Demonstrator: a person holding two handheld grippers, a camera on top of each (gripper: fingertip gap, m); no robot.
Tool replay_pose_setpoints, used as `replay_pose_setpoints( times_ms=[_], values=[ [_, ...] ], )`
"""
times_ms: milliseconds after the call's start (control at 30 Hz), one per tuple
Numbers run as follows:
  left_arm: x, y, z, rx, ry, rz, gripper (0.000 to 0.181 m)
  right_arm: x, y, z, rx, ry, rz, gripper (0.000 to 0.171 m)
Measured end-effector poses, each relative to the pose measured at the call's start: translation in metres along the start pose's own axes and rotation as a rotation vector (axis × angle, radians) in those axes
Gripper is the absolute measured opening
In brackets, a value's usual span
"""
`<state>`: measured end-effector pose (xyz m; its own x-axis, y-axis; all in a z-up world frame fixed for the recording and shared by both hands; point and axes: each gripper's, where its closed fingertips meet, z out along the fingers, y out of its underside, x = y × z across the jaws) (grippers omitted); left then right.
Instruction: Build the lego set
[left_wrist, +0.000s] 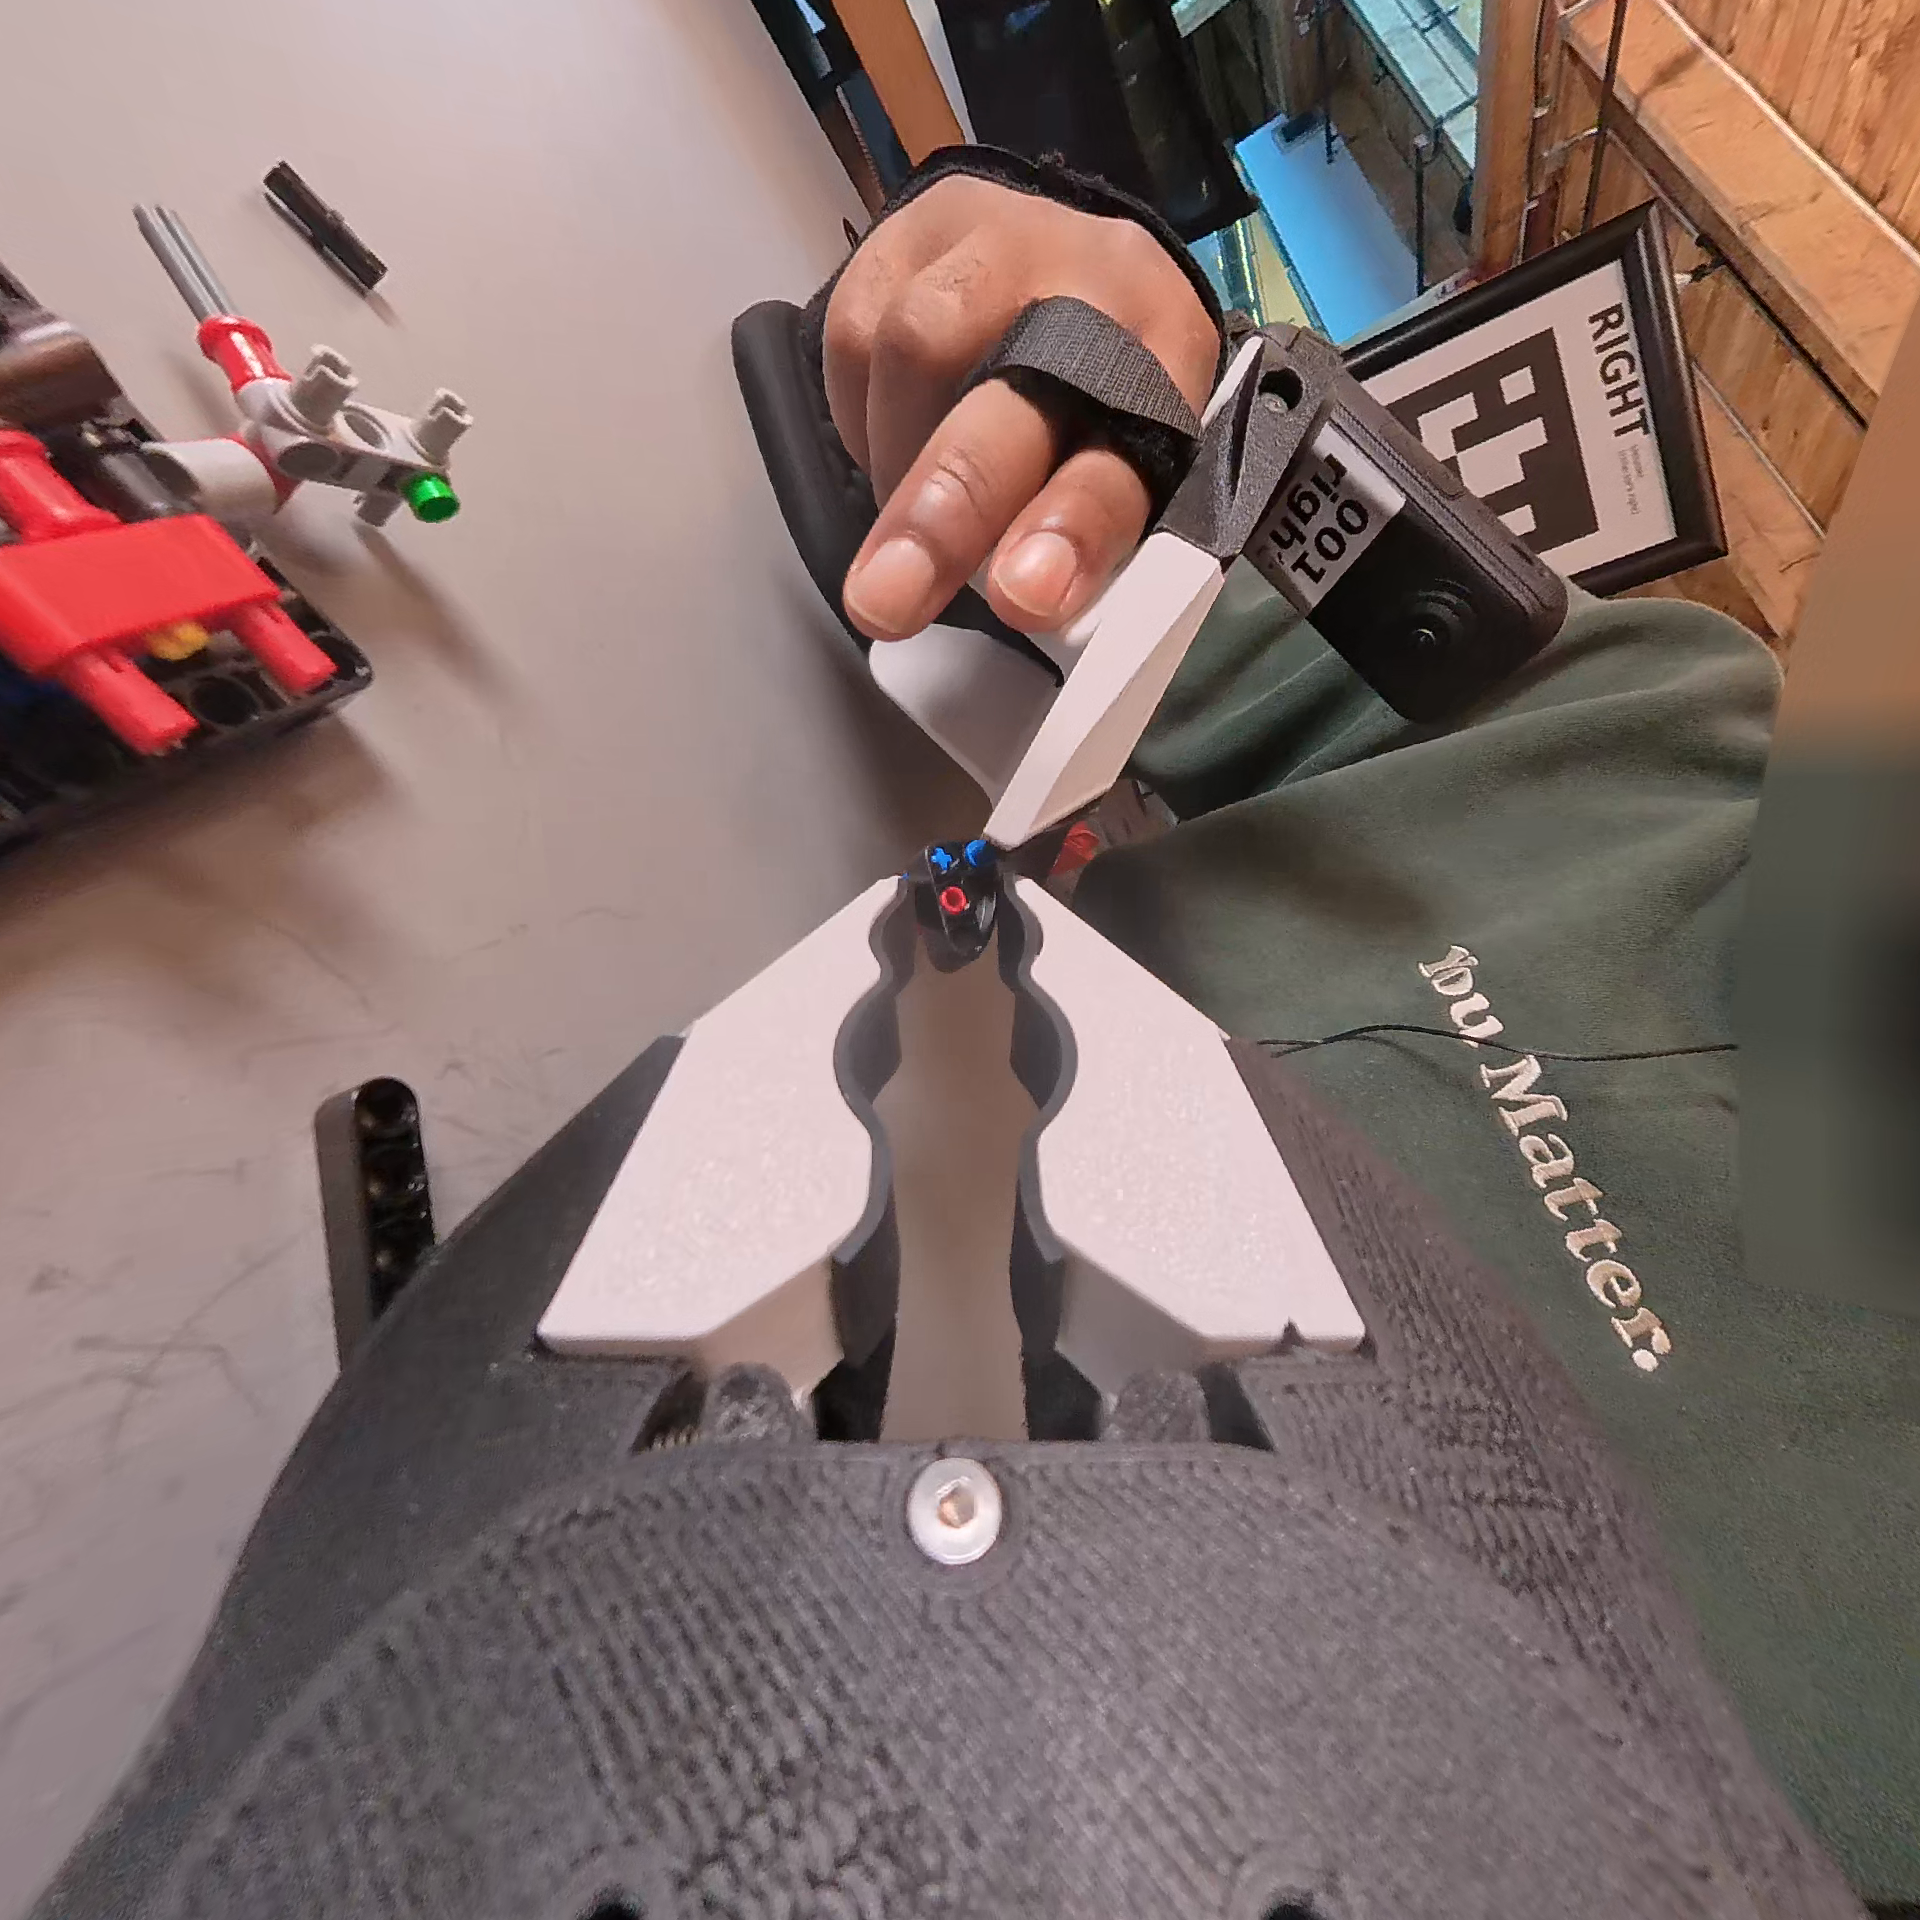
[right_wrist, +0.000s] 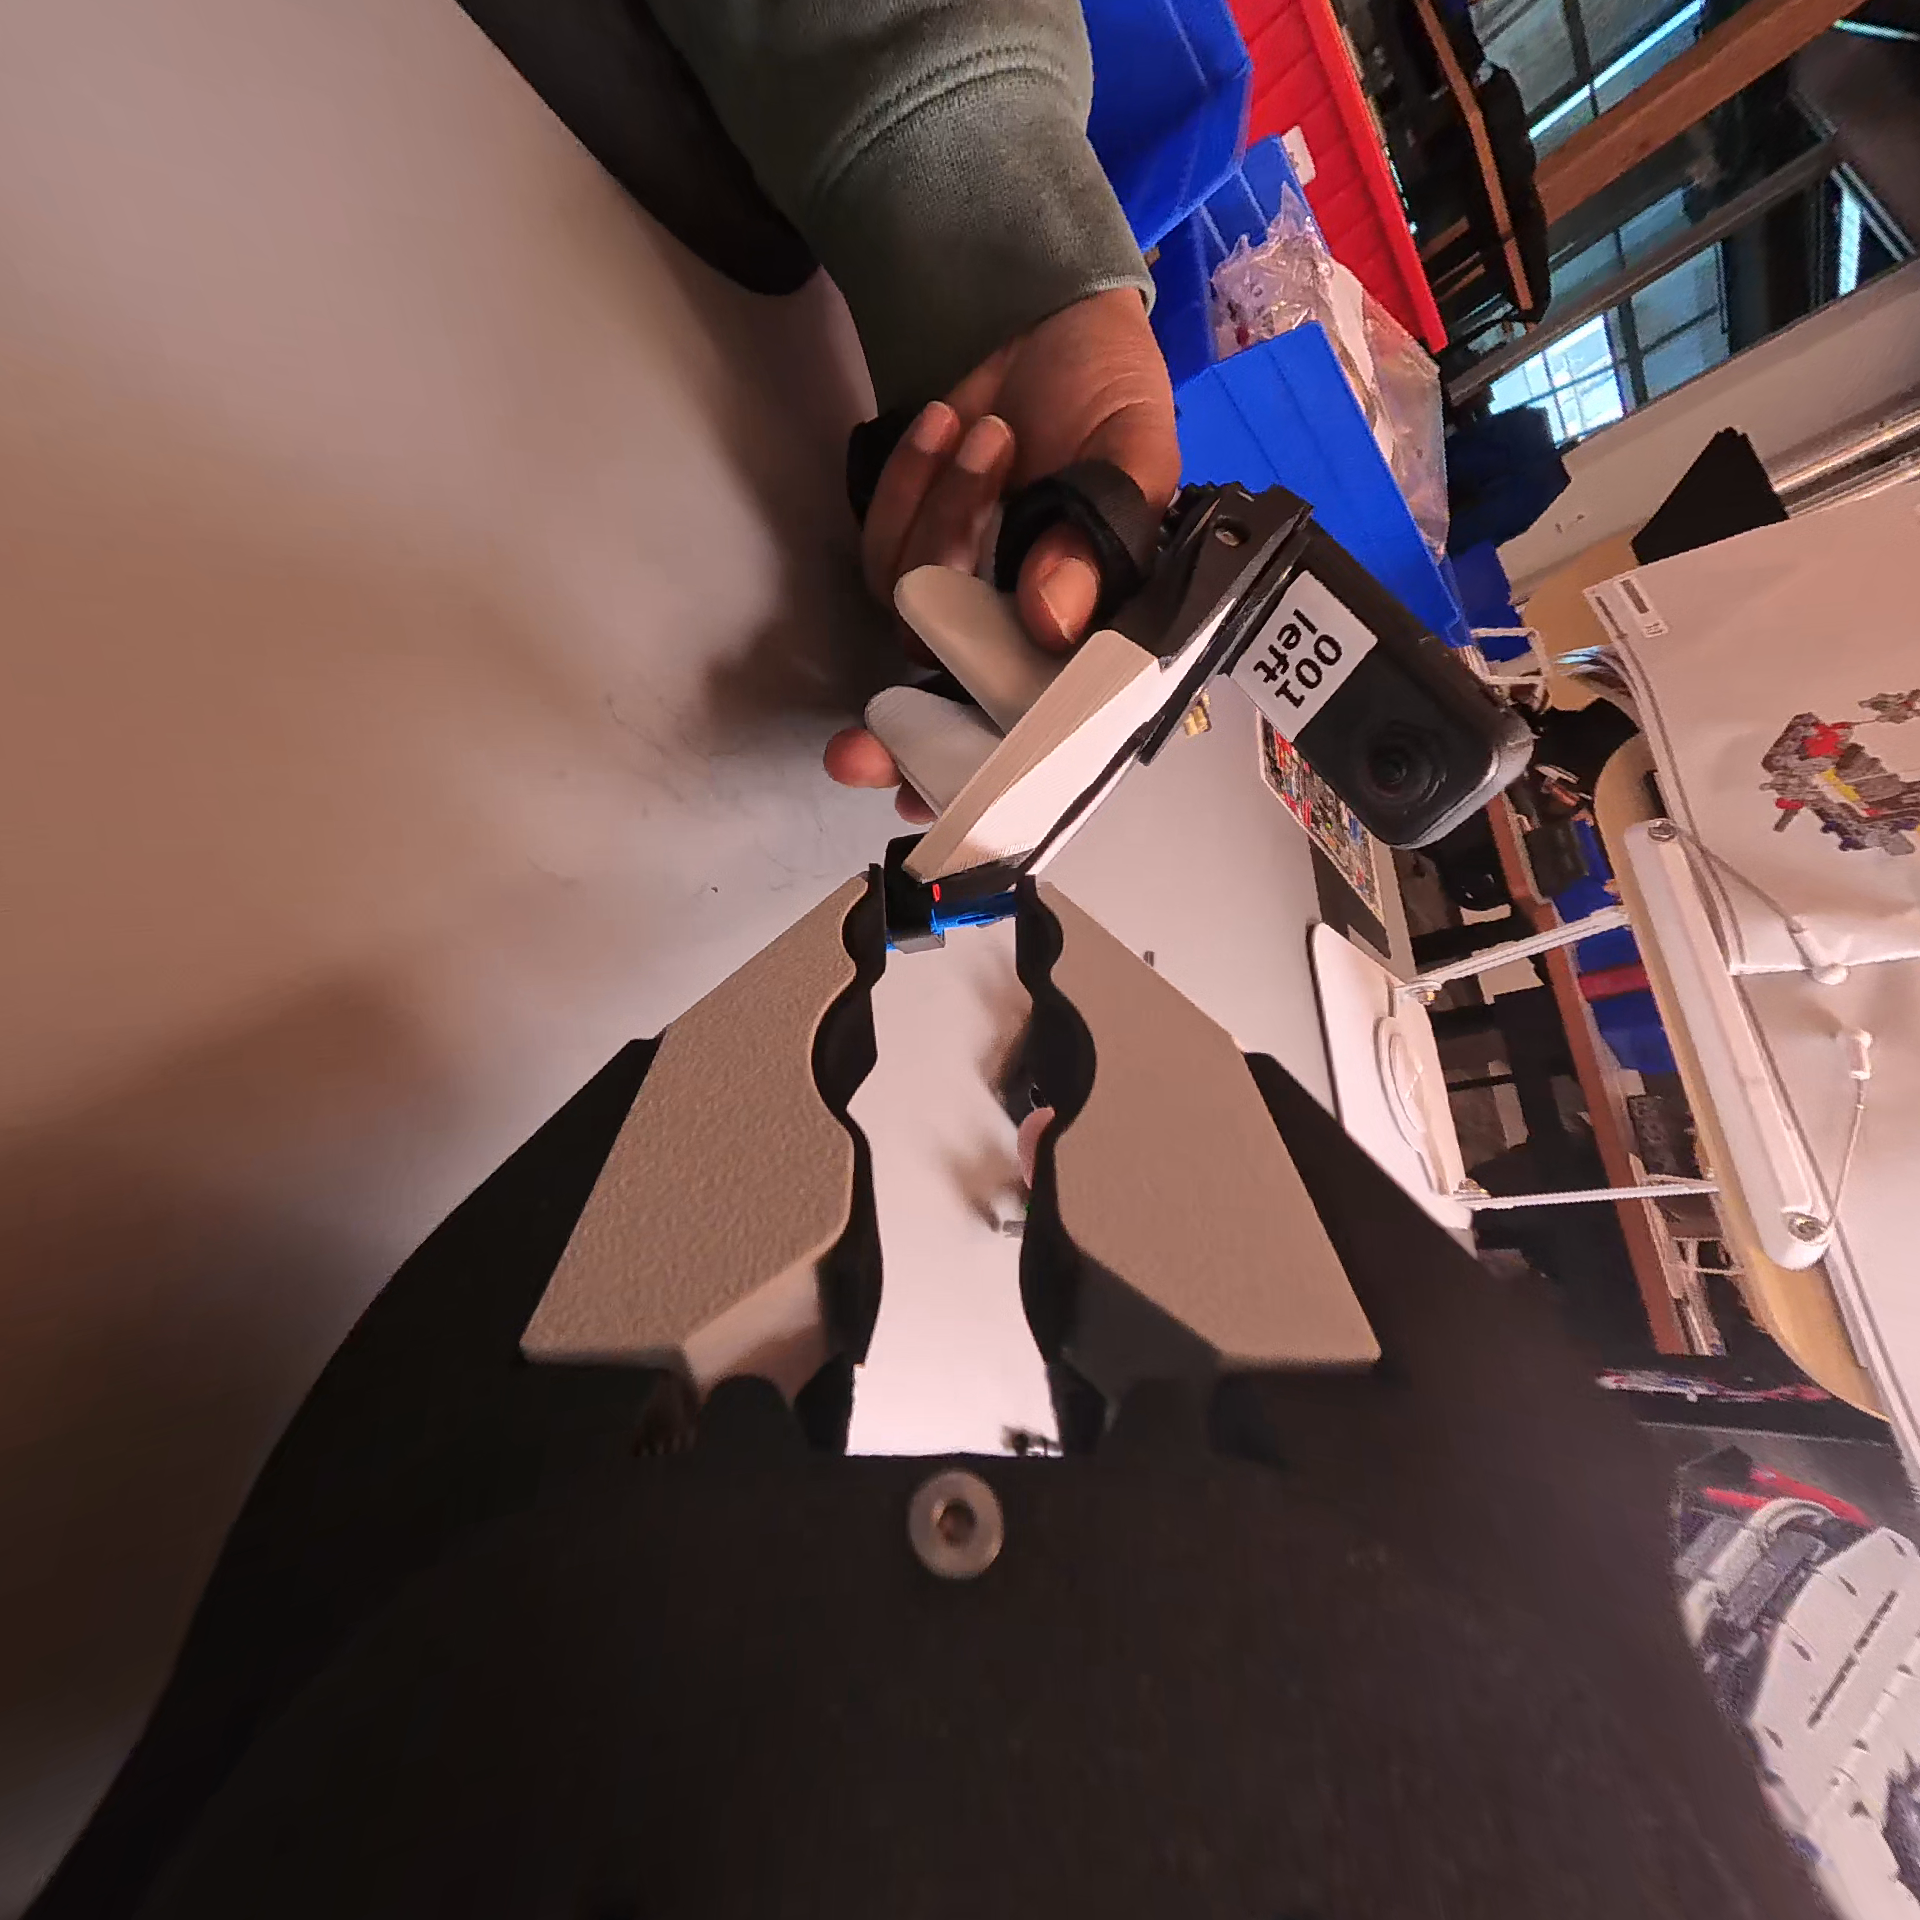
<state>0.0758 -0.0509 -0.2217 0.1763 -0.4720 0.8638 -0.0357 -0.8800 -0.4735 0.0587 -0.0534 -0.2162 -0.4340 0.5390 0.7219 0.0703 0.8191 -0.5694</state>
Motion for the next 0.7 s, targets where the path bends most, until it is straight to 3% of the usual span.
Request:
replay_pose_setpoints(
  times_ms=[200, 300, 333, 567, 700],
  values=[
    [0.002, -0.008, -0.004, 0.054, 0.01, 0.022, 0.013, 0.01, 0.0, -0.001, 0.013, 0.034, 0.11, 0.023],
    [0.01, -0.021, -0.013, 0.143, 0.009, 0.124, 0.013, 0.015, -0.003, -0.007, 0.087, -0.019, 0.319, 0.052],
    [0.013, -0.027, -0.017, 0.182, 0.0, 0.171, 0.013, 0.017, -0.002, -0.009, 0.105, -0.053, 0.415, 0.054],
    [0.024, -0.051, -0.036, 0.343, -0.372, 0.794, 0.014, 0.052, -0.007, -0.019, 0.273, -0.023, 0.837, 0.024],
    [0.03, -0.055, -0.036, 0.339, -0.616, 1.136, 0.013, 0.058, -0.009, -0.019, 0.336, -0.053, 1.012, 0.021]
  ],
)
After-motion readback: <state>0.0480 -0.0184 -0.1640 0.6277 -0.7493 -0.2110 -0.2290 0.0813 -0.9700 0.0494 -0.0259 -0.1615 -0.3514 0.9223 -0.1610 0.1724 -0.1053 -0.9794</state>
